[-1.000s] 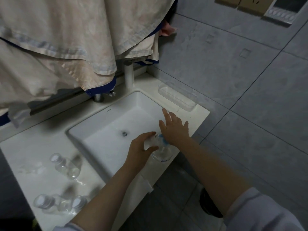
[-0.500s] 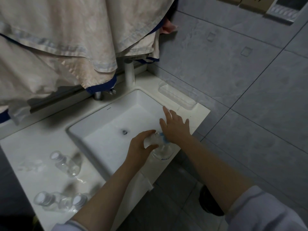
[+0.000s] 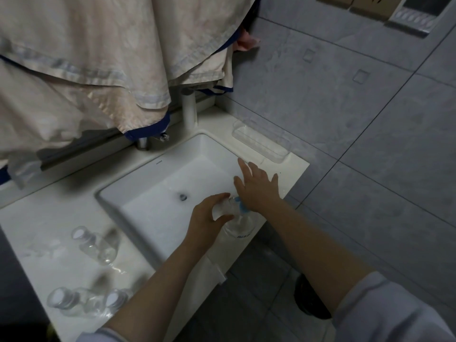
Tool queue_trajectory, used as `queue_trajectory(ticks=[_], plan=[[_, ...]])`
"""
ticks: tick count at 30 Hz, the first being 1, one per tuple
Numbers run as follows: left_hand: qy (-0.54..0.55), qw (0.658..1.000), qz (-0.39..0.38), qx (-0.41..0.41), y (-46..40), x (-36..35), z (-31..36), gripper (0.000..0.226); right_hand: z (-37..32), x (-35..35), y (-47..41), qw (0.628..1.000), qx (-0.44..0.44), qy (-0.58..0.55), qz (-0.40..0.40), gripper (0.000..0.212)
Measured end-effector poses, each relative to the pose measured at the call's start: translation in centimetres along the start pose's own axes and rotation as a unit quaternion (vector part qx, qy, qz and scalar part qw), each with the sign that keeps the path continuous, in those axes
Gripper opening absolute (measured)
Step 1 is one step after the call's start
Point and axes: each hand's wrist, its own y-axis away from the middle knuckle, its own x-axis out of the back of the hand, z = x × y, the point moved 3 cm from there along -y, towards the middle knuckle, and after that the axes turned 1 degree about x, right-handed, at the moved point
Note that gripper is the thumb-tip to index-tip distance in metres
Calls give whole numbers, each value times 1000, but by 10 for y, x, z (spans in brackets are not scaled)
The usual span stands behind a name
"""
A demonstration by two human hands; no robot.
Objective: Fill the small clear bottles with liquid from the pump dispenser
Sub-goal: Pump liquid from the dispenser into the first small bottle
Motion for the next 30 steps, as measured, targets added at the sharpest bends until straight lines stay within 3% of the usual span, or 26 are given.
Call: queue_trajectory(ticks=[18,30], plan=[[14,1000,1,-1,3,-6,-3,47,-1,-10,3,999,-5,0,-40,58],[23,1000,11,-9,1,-5,-3,48,-2,-7,4,1000,-5,-1,-26,56]])
